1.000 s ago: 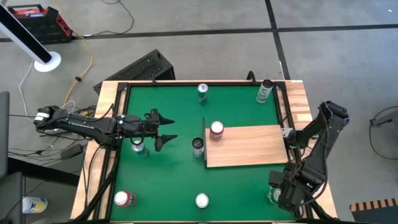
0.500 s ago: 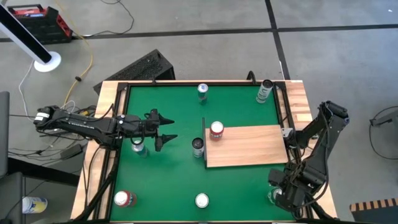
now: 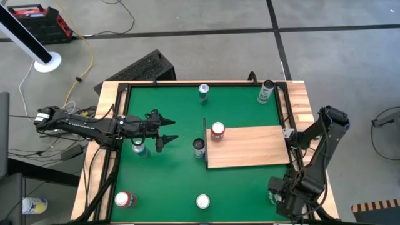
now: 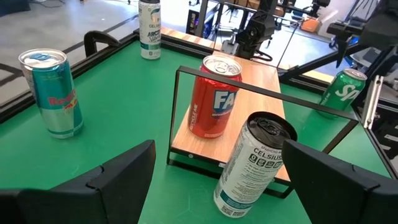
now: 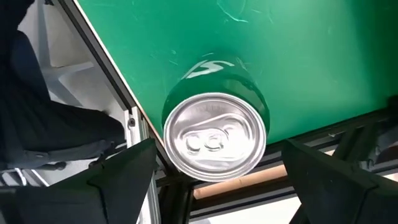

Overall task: Place canned beverage on shelf
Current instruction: Put the right green soda can on the shelf

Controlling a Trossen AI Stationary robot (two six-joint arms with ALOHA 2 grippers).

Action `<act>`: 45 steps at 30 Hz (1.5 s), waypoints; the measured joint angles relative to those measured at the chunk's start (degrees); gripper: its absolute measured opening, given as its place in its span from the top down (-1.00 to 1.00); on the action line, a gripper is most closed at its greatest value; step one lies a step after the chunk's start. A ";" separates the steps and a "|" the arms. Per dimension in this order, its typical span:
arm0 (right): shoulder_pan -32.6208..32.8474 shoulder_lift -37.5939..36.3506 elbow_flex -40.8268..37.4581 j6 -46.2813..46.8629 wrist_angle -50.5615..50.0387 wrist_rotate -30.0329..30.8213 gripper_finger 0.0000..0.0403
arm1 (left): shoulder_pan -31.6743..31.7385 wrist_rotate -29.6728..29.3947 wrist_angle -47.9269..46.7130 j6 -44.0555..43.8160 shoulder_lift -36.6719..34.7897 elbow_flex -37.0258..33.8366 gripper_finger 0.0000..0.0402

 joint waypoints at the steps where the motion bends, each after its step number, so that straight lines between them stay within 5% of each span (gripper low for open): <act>1: 0.00 0.15 0.00 -0.01 -0.02 0.00 -0.85 | 0.00 0.19 0.00 -0.12 -0.01 0.00 -0.66; 20: 0.07 0.16 -3.65 -0.01 1.78 1.51 -0.83 | 0.00 0.36 -0.22 0.57 -0.01 0.00 -0.66; 32: -0.03 0.14 -3.61 -0.05 1.95 0.37 -0.54 | 0.00 0.54 -0.28 0.59 -0.01 0.00 -0.66; 45: -3.01 0.16 0.71 -9.91 -2.70 0.80 -0.51 | 0.00 0.50 -0.28 0.55 -0.01 0.00 -0.66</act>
